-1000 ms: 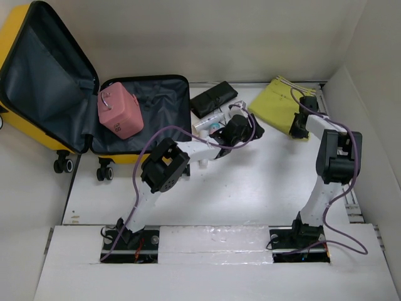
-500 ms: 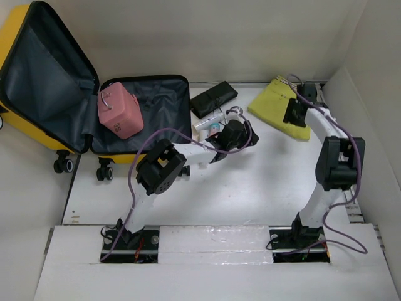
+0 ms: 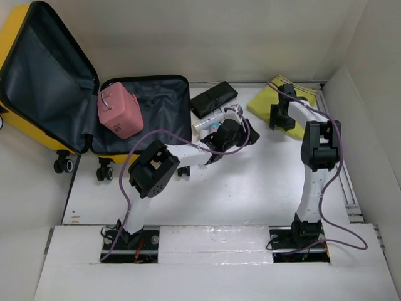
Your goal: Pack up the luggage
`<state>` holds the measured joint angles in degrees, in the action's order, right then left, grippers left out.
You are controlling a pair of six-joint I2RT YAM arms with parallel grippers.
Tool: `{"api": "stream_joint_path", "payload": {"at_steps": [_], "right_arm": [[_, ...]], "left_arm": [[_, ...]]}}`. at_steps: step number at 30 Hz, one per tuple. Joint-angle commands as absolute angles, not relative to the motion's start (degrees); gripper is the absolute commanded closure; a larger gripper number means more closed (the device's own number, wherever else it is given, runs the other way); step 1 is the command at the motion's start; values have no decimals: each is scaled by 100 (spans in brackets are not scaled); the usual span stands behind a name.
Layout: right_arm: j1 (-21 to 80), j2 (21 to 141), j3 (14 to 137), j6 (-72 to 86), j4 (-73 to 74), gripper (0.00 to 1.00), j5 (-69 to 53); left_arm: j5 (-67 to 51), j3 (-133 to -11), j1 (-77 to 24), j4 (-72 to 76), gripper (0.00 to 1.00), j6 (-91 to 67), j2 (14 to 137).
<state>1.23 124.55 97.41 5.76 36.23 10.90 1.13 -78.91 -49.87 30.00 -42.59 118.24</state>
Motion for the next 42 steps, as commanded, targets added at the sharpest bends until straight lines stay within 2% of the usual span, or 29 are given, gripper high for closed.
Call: {"api": "stream_joint_path", "payload": {"at_steps": [1,4,5,8,13,18,22,26,28,29,32,36,40,41,42], "right_arm": [[185,12630,10168,466,3929,37,1406],[237,12700,10108,518,3806,52,1635],[237,12700,10038,519,3806,67,1713],[299,12700,9984,519,3718,100,1819],[465,12314,9441,623,3437,100,1916],[650,11340,7924,826,2831,100,1618],[703,10269,6936,958,2435,100,1065],[931,9617,6329,1089,2320,100,572],[1132,9467,6084,1143,2268,100,379],[1195,9344,6004,1195,2215,100,291],[1388,9176,5714,1248,2057,90,-69],[1547,8913,5643,1310,2047,62,-272],[1547,8203,5643,1362,2197,54,219],[1486,8052,5643,1415,2197,53,307],[1381,7903,5643,1415,2197,53,360]], "left_arm": [[-35,-7708,-4922,3366,54,-4254,11505],[-35,-7646,-4922,3419,54,-4254,11453],[-35,-7646,-4922,3419,54,-4254,11452],[17,-7594,-4922,3419,54,-4201,11452],[131,-7594,-4922,3419,57,-4201,11452],[-62,-7541,-5044,3288,62,-4201,11347],[-9,-7024,-5098,3803,72,-4122,11040],[-9,-6479,-5098,4208,78,-4236,10881],[-9,-6207,-5098,4288,86,-4289,10758],[-9,-6118,-5098,4341,100,-4289,10758],[-9,-5768,-5098,4455,100,-4289,10697],[-62,-5449,-5098,4693,100,-4289,10556],[237,-5431,-5220,4423,100,-4149,10441],[368,-5432,-5221,4343,84,-4148,10441],[369,-5501,-5221,4342,77,-4148,10441]]}}
